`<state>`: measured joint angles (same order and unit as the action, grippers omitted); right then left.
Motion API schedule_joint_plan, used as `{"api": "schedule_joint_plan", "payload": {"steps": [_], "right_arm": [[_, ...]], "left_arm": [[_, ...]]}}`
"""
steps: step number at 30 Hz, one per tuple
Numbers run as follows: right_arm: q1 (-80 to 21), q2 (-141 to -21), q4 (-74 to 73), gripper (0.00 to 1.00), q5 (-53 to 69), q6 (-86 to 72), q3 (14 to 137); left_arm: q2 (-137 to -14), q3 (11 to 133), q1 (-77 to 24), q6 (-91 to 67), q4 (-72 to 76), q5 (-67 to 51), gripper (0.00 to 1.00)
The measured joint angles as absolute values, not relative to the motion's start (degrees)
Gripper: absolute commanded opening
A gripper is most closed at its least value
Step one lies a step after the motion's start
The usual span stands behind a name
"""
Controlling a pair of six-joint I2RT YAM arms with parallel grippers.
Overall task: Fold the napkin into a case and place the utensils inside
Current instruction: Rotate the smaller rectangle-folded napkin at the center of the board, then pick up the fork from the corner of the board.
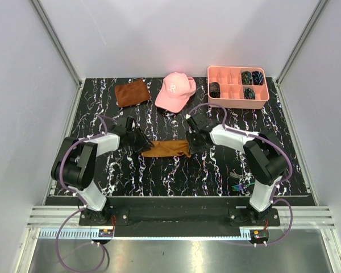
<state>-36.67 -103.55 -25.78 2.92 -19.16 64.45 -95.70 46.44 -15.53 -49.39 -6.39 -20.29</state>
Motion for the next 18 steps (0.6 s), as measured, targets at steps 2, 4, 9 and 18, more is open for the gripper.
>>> {"api": "schedule_joint_plan", "payload": {"steps": [2,4,9,18], "right_arm": [[-36.1,-104.5,-27.4,0.46,1.7,-18.1,66.8],[-36.0,-104.6,-28.8,0.53,0.6,-17.5,68.1],[-36.1,-103.1,-33.5,0.68,-1.8,-17.7,68.3],[-36.1,-91.9,-32.8,0.67,3.3,-26.0,61.1]], "left_arm": [[-94.3,45.1,-15.8,-49.4,-6.9,-20.2,0.36],[-93.2,44.9,-15.9,-49.1,-8.3,-19.7,0.38],[-88.4,44.2,-16.5,-47.5,-12.3,-18.1,0.42],[-79.7,46.0,-20.4,-44.5,-18.2,-15.1,0.40]]}}
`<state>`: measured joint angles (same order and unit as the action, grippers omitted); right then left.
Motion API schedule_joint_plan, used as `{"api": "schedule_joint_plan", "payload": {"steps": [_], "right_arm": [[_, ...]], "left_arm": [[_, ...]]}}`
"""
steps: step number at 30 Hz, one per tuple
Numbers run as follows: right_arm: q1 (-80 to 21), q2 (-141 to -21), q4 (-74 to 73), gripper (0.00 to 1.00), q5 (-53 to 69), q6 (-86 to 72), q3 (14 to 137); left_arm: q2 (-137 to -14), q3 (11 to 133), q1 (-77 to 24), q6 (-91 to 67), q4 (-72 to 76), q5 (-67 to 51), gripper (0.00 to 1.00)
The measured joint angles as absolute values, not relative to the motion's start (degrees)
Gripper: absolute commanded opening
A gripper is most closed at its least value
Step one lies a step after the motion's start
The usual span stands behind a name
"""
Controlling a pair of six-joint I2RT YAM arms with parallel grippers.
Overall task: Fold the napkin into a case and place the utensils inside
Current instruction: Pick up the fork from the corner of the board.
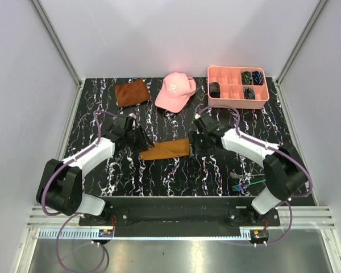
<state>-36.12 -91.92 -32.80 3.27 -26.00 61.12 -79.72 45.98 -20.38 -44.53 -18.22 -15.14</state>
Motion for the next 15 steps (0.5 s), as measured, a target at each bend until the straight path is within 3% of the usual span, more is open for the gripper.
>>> {"api": "schedule_joint_plan", "payload": {"steps": [12,13,15], "right_arm": [[-35.2,-90.7,-26.1,0.67,8.3,-34.5,54.3],[-34.5,-90.0,-26.2,0.69,8.2,-34.7,54.3],[-32.6,-87.5,-26.5,0.85,7.5,-35.7,53.8]], "left_arm": [[-85.3,49.5,-20.3,-42.2,-21.3,-9.4,0.37],[-85.3,49.5,-20.3,-42.0,-21.4,-8.4,0.37],[-85.3,49.4,-20.3,-41.9,-21.6,-6.7,0.42]]}}
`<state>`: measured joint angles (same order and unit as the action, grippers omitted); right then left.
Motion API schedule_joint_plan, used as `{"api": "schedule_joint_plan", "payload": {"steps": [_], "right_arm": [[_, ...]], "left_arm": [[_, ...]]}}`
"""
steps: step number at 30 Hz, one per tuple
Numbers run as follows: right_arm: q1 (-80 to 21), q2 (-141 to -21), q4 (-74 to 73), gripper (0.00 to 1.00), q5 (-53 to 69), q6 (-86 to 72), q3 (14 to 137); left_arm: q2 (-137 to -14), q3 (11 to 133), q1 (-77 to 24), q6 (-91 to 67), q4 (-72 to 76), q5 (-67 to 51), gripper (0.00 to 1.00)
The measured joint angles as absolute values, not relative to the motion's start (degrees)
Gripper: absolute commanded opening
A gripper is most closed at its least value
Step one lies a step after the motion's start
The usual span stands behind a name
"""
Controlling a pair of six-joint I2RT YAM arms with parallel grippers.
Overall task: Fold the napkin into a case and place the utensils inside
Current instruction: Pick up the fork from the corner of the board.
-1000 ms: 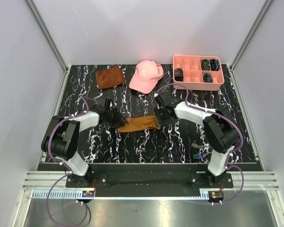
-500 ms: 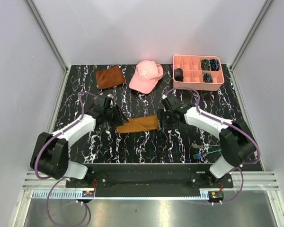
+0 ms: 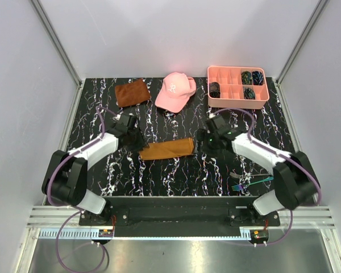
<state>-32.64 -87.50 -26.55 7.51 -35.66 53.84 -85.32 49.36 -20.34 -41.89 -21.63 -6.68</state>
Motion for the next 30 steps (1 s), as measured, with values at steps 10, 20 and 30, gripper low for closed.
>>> {"api": "schedule_joint_plan", "payload": {"steps": [10,20,30], "right_arm": [[-14.6,-61.7,-39.5,1.00,0.7,-46.1,45.8],[11.9,-58.4,-50.8,0.73,-1.3,-53.0,39.3],[13.5,-72.6,-43.1,0.47,2.1,-56.1,34.3]], "left_arm": [[-74.8,50.4,-34.3,-42.0,-22.5,-2.6,0.58],[-70.2,51.3,-51.6,-43.0,-18.5,-9.2,0.60],[-68.9,52.2,-51.4,-39.9,-21.2,-11.2,0.61]]}}
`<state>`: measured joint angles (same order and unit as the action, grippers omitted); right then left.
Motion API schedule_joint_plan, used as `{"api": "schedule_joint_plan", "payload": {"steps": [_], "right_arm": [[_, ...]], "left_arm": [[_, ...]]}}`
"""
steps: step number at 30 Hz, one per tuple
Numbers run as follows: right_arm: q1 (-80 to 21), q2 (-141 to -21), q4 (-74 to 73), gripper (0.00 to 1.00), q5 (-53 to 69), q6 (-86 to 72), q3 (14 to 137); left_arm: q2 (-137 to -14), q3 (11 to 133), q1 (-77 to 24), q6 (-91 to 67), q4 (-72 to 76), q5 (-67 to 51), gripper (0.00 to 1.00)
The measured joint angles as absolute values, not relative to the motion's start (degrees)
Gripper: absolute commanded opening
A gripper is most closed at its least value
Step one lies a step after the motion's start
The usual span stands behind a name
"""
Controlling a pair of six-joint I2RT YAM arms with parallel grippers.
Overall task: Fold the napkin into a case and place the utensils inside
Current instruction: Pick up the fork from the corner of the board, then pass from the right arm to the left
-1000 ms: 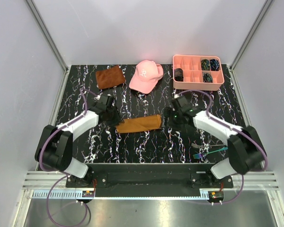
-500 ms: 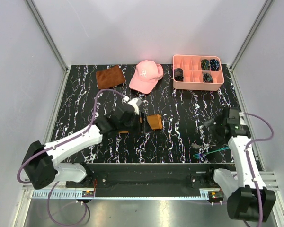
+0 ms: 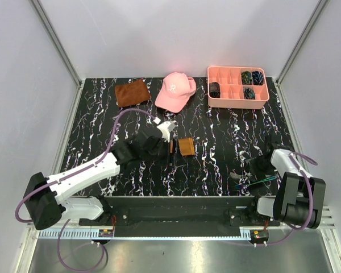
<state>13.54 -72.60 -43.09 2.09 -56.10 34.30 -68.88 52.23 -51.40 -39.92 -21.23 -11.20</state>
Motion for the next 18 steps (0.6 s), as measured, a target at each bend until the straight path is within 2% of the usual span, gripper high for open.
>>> {"api": "schedule_joint_plan", "payload": {"steps": [2,3,6,8,10,12,18], "right_arm": [[13.6,-73.6,-42.3,0.37,2.9,-56.7,34.4],[13.6,-74.0,-42.0,0.22,3.4,-56.8,34.4],[13.7,-75.9,-40.9,0.09,5.6,-56.5,35.1],[13.0,-76.2,-39.3,0.07,6.9,-56.0,35.1],[10.1,-75.4,-37.1,0.02,7.7,-54.0,35.3],[6.0,-74.7,-36.2,0.00,8.5,-50.1,37.4],[-6.7,-79.5,-34.9,0.00,14.1,-29.0,58.7]], "left_arm": [[-69.3,53.1,-51.4,-39.5,-21.3,-11.4,0.61],[-69.6,53.6,-51.4,-39.4,-21.3,-11.4,0.61],[-70.3,54.7,-51.4,-39.0,-21.5,-11.5,0.62],[-70.7,55.3,-50.8,-38.9,-21.5,-12.1,0.64],[-70.8,55.4,-49.1,-38.9,-21.6,-14.2,0.72],[-70.8,55.4,-45.8,-39.2,-21.4,-17.3,0.75],[-71.4,55.1,-30.5,-40.9,-18.0,-30.2,0.76]]}}
